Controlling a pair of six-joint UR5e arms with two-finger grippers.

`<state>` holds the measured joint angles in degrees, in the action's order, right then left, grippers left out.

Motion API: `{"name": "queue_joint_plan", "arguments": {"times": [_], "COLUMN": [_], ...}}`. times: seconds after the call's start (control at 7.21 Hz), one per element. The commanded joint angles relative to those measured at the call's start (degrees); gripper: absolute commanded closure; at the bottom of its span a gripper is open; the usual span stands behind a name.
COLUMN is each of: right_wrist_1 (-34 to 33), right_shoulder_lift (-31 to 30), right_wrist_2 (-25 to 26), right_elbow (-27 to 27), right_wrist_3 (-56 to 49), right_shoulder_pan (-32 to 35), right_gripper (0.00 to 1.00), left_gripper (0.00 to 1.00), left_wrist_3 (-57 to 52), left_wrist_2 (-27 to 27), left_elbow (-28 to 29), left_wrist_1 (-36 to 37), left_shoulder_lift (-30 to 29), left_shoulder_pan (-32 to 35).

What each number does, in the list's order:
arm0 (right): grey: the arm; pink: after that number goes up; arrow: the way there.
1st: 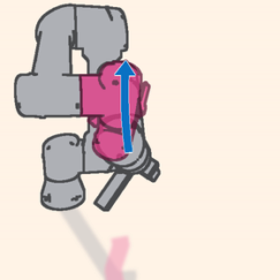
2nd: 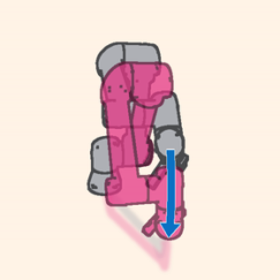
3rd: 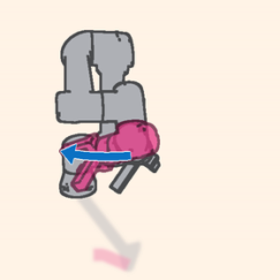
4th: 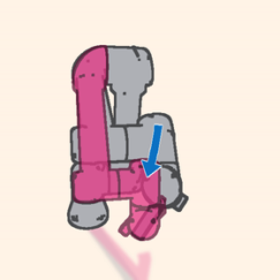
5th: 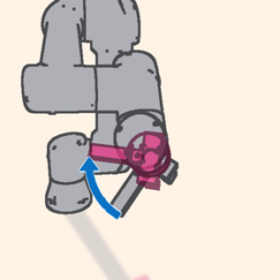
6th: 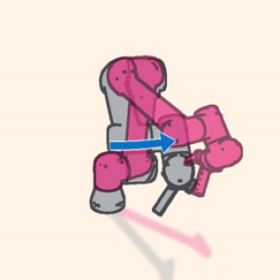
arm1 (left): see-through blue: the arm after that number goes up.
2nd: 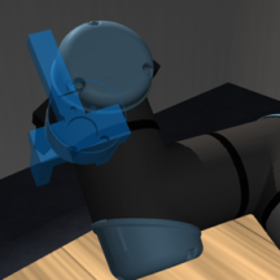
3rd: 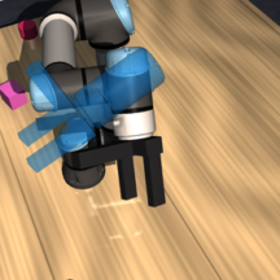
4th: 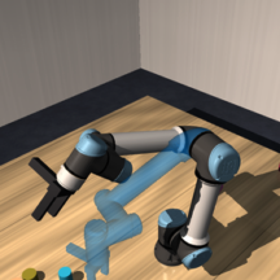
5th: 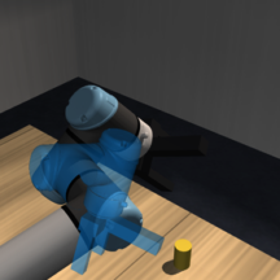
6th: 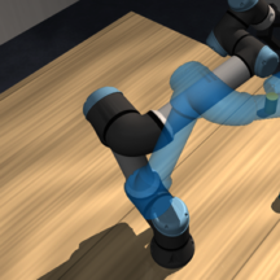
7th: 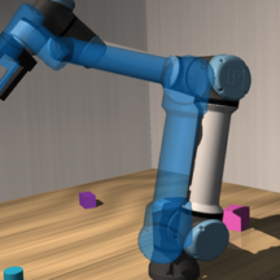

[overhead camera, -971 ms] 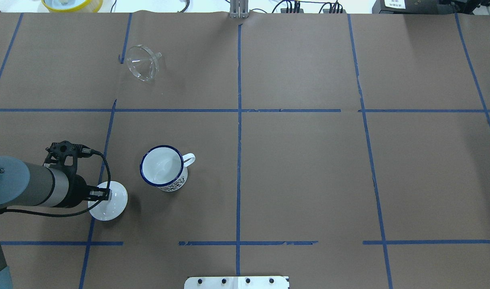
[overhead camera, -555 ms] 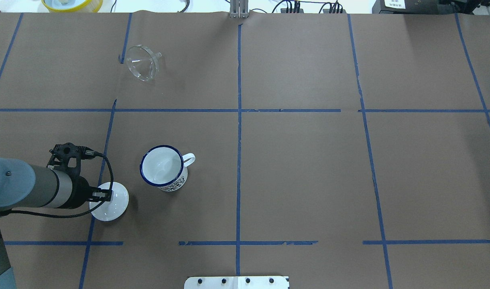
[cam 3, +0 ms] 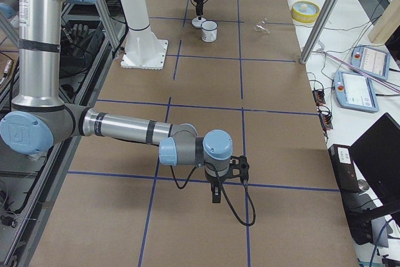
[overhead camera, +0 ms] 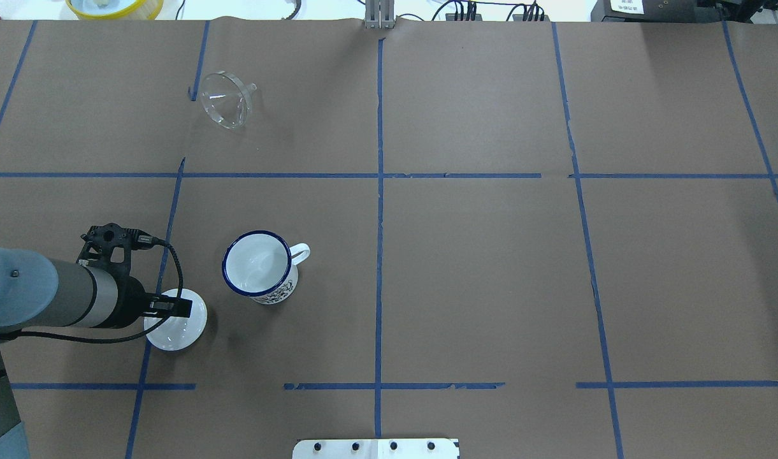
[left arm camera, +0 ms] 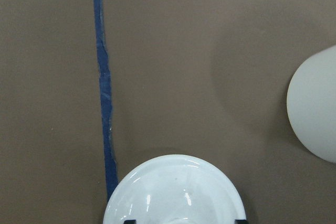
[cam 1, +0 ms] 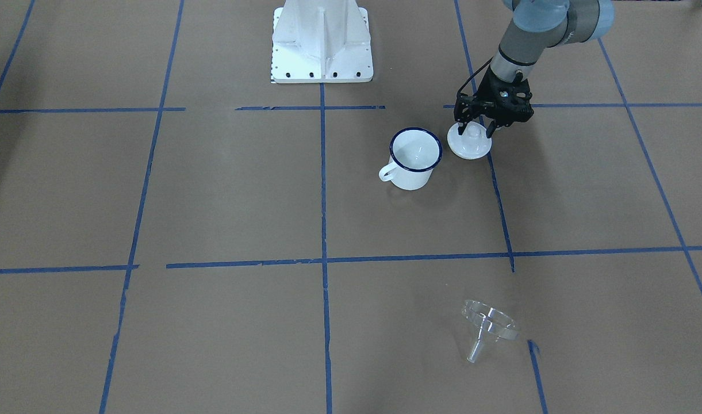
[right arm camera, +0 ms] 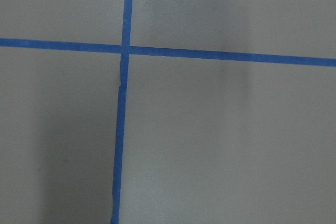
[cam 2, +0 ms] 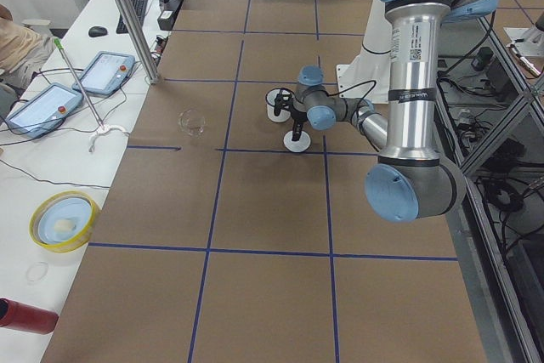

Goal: Place funnel on cup
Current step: 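Release the lid and move the left gripper to the glass funnel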

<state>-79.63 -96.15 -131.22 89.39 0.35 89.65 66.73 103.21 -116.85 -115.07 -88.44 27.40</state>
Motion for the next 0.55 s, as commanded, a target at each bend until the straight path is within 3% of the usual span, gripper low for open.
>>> {"name": "queue_joint_plan", "arguments": {"times": [0.0,0.14,0.42], "right_wrist_1": [0.0,0.0,0.0], "right_shoulder_lift": [0.0,0.0,0.0], "right_wrist_2": [0.0,0.0,0.0], "right_elbow": [0.0,0.0,0.0], "right_wrist_3": [0.0,0.0,0.0], "right_shoulder_pan": [0.0,0.0,0.0], "right_gripper": [0.0,0.0,0.0], "left_gripper": [0.01,0.01,0.01], "left_wrist_3": [0.2,1.6,18.4], "left_wrist_2": [0.4,0.9,0.6], "left_elbow": [-3.3,-4.0,-1.0], "left_wrist_1": [-0.2,-0.9,-6.5], "left_shoulder_lift": [-0.3,-1.8,-8.3], "left_shoulder_pan": [5.5,11.2,16.3]}}
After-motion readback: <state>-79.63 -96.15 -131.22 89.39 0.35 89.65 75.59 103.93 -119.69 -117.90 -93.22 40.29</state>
